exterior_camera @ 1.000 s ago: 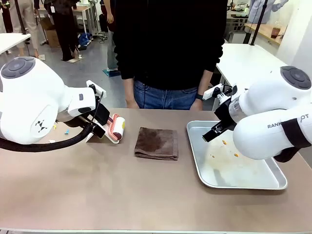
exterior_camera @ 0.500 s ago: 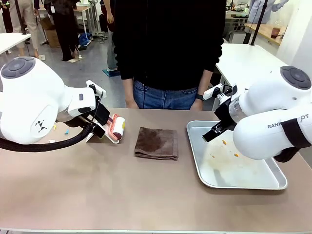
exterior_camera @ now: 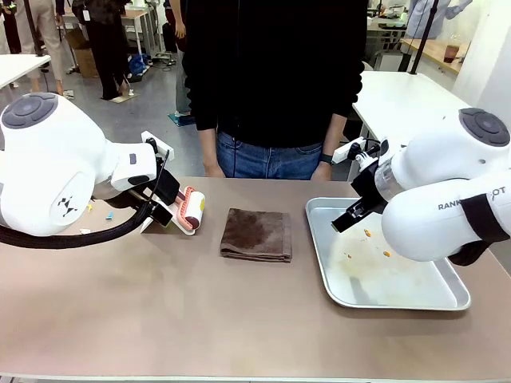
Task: Clean the surface of the table.
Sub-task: Hold the Lint Roller with your left hand and the towel with your right hand.
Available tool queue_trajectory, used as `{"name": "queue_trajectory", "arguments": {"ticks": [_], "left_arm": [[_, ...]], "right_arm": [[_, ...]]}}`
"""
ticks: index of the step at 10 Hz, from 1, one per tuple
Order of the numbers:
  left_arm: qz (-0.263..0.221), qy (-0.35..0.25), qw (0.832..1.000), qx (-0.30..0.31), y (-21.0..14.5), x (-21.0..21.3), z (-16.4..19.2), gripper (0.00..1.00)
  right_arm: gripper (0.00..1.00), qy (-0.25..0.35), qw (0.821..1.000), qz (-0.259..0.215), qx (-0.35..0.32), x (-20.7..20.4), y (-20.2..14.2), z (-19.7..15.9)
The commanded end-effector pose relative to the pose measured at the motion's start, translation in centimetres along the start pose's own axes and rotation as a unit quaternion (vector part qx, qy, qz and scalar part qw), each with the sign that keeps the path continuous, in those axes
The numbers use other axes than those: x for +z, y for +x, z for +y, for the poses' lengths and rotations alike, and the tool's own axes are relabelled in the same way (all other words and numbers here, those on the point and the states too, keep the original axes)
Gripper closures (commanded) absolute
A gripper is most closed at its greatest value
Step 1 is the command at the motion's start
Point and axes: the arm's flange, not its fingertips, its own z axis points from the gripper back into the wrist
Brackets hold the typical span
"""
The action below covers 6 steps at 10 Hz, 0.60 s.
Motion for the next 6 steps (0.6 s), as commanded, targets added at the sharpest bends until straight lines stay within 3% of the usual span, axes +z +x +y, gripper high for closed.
{"name": "queue_trajectory", "arguments": {"ticks": [1, 3, 6], "left_arm": [[0.0, 0.0, 1.0, 0.0, 0.0, 0.0, 0.0, 0.0], [0.002, -0.002, 1.0, -0.002, -0.2, 1.2, 0.3, 0.0], [0.022, -0.051, 0.998, 0.002, -0.5, 7.2, 1.5, 0.0]], "right_arm": [[0.0, 0.0, 1.0, 0.0, 0.0, 0.0, 0.0, 0.0], [0.0, 0.006, 1.0, -0.003, -0.007, 2.3, 0.0, -0.1], [0.0, 0.03, 0.996, 0.03, -0.079, 7.9, 0.3, -0.6]]}}
